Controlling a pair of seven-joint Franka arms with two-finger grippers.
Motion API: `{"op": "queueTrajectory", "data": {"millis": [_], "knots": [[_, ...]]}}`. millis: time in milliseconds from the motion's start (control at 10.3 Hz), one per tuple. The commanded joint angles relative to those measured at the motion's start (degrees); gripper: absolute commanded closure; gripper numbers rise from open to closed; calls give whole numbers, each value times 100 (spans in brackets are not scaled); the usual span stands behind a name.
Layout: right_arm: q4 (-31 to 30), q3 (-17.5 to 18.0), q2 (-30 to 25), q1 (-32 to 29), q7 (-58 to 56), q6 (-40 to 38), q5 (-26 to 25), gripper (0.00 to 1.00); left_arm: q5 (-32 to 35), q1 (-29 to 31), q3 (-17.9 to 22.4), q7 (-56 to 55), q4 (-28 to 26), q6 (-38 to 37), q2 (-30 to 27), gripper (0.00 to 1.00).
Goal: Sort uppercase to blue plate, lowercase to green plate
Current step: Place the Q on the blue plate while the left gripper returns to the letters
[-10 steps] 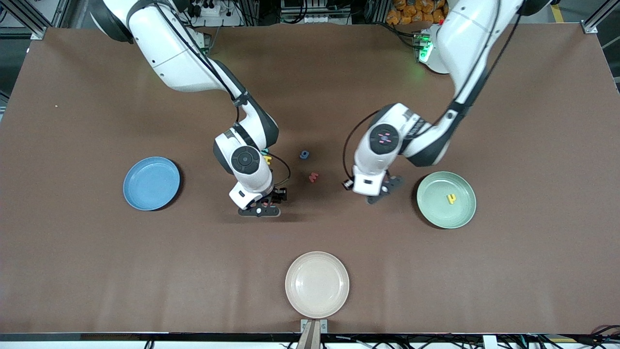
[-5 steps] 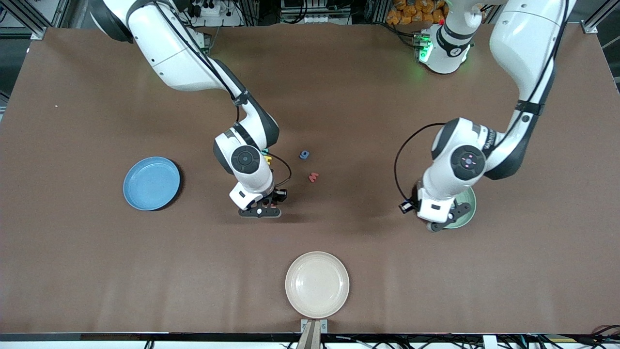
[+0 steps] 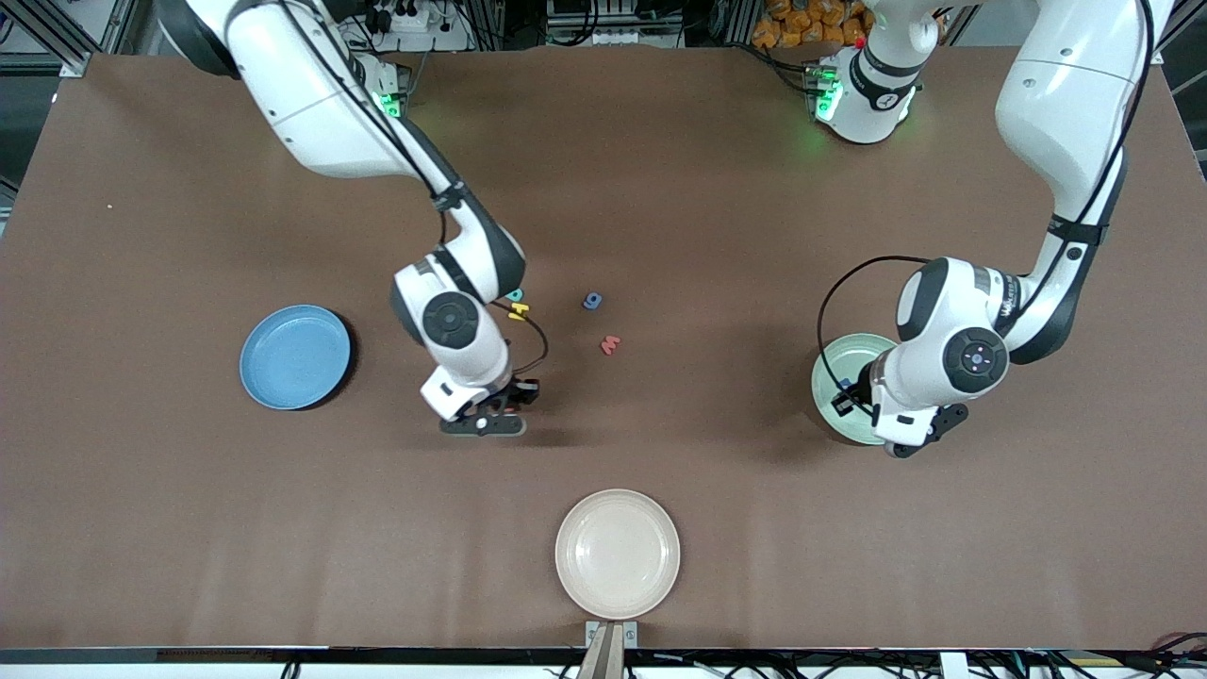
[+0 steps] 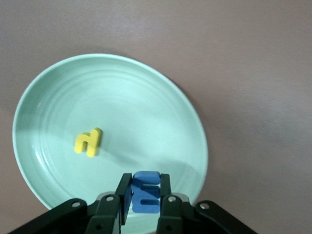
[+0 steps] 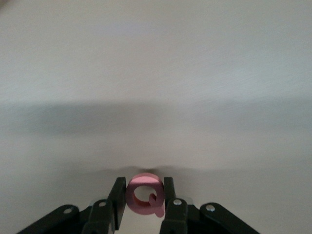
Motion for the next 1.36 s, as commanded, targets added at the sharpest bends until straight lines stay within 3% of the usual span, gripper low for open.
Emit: {"op": "queueTrajectory", "data": {"millis": [0, 195, 389, 778, 876, 973, 1265], "knots": [[-527, 40, -857, -740, -1207, -777, 52, 100, 149, 11, 9, 12, -64, -70, 26, 0], [-1114, 31, -1235, -1303, -2130, -772, 43, 100, 106, -164, -87, -111, -64, -70, -70, 0], [-1554, -22, -1473, -1866, -3105, -771, 43, 100, 70, -480, -524, -688, 41, -70, -176, 0], [-1960, -303, -1536, -2158, -3461, -762, -44, 99, 202, -1805, -624, -1087, 682, -61, 95, 0], [-1961, -294, -1518, -2202, -3392, -754, -45, 53, 211, -2069, -606, -1165, 805, -35, 287, 0], [-1952, -294, -1510, -2202, -3295, -754, -45, 1, 202, -2307, -510, -1314, 980, -17, 490, 0], [-1900, -285, -1475, -2045, -3180, -727, -27, 0, 149, -3064, 35, -2594, 1551, -8, 1017, 0]]}}
